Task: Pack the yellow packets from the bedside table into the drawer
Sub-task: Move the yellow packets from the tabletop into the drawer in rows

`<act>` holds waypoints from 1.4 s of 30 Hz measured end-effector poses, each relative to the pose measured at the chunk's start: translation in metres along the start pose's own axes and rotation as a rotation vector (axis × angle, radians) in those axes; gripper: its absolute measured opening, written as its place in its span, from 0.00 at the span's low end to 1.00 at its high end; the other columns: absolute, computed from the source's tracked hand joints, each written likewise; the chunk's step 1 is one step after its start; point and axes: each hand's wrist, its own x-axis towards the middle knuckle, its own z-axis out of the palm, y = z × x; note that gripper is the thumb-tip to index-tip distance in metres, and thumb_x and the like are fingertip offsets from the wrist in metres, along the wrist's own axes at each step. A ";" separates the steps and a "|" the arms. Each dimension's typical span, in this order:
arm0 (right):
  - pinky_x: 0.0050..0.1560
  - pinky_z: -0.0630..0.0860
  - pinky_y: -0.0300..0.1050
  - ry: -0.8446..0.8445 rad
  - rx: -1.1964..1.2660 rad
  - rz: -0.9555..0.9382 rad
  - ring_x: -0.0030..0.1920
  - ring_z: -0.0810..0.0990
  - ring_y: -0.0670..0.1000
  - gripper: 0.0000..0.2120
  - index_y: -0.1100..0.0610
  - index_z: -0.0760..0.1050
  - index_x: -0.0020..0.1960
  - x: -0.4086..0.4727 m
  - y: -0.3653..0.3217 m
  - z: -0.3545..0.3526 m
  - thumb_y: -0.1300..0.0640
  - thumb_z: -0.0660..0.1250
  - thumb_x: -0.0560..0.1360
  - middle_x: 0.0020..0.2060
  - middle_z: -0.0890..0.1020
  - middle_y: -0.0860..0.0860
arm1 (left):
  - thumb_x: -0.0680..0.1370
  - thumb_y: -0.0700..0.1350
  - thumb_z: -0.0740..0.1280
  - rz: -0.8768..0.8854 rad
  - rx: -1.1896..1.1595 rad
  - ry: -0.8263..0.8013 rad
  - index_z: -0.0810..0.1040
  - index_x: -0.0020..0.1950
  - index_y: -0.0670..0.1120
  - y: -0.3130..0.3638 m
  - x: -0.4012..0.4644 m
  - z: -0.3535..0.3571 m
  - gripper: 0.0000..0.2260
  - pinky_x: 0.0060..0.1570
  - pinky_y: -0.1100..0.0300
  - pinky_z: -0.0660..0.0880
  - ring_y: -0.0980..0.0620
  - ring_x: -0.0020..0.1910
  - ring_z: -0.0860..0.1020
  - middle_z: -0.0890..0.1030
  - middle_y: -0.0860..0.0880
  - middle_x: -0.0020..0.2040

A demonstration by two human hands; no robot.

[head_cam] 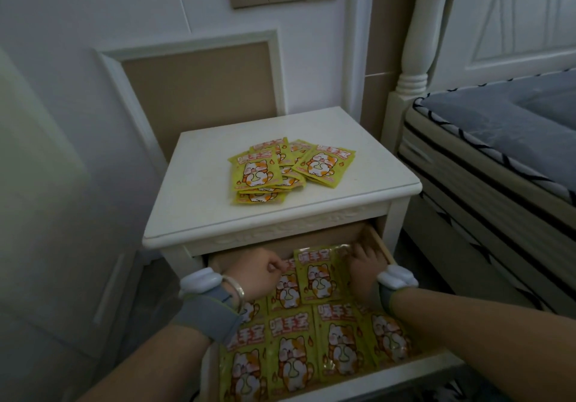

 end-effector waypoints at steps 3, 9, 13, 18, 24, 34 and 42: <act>0.72 0.57 0.45 -0.024 -0.049 -0.028 0.74 0.59 0.58 0.26 0.58 0.54 0.76 -0.004 -0.009 -0.006 0.53 0.55 0.81 0.75 0.57 0.58 | 0.80 0.47 0.59 -0.030 0.033 0.042 0.80 0.59 0.50 0.000 -0.002 -0.005 0.13 0.43 0.67 0.68 0.52 0.55 0.79 0.81 0.50 0.58; 0.65 0.70 0.46 -0.071 -0.013 -0.028 0.65 0.72 0.58 0.20 0.60 0.67 0.69 -0.005 -0.015 -0.026 0.59 0.59 0.78 0.67 0.70 0.59 | 0.79 0.46 0.60 -0.026 -0.088 0.075 0.81 0.55 0.48 0.003 0.000 -0.023 0.11 0.46 0.60 0.75 0.51 0.47 0.80 0.82 0.51 0.49; 0.58 0.76 0.44 -0.008 0.094 -0.110 0.58 0.78 0.53 0.14 0.56 0.77 0.60 -0.012 -0.030 -0.072 0.57 0.61 0.77 0.58 0.79 0.53 | 0.79 0.48 0.62 -0.015 -0.166 0.187 0.82 0.50 0.50 0.002 0.002 -0.042 0.09 0.41 0.65 0.71 0.57 0.40 0.78 0.80 0.55 0.38; 0.37 0.76 0.33 -0.168 0.456 -0.394 0.35 0.79 0.47 0.07 0.54 0.78 0.53 -0.039 -0.058 -0.138 0.58 0.62 0.79 0.34 0.80 0.47 | 0.77 0.46 0.63 0.009 -0.298 0.327 0.82 0.41 0.51 0.009 0.005 -0.065 0.09 0.39 0.64 0.70 0.60 0.28 0.74 0.80 0.55 0.32; 0.36 0.69 0.35 0.520 0.754 -0.391 0.31 0.72 0.46 0.09 0.51 0.79 0.47 -0.026 -0.073 -0.164 0.62 0.62 0.77 0.35 0.79 0.51 | 0.77 0.45 0.63 0.027 -0.183 0.678 0.79 0.56 0.52 0.017 0.018 -0.073 0.10 0.48 0.61 0.69 0.48 0.50 0.75 0.75 0.49 0.49; 0.74 0.49 0.51 0.525 0.088 -0.189 0.75 0.58 0.49 0.21 0.41 0.65 0.71 0.009 -0.060 -0.136 0.40 0.52 0.79 0.75 0.61 0.46 | 0.77 0.63 0.52 -0.278 -0.119 0.657 0.77 0.58 0.60 -0.004 0.051 -0.065 0.19 0.57 0.50 0.74 0.40 0.56 0.76 0.81 0.47 0.57; 0.55 0.68 0.48 0.732 0.277 -0.084 0.54 0.76 0.58 0.16 0.54 0.77 0.43 0.010 -0.056 -0.142 0.42 0.61 0.76 0.51 0.79 0.53 | 0.75 0.64 0.60 -0.304 -0.099 0.679 0.74 0.53 0.51 -0.002 0.053 -0.069 0.19 0.52 0.52 0.72 0.40 0.56 0.75 0.81 0.46 0.54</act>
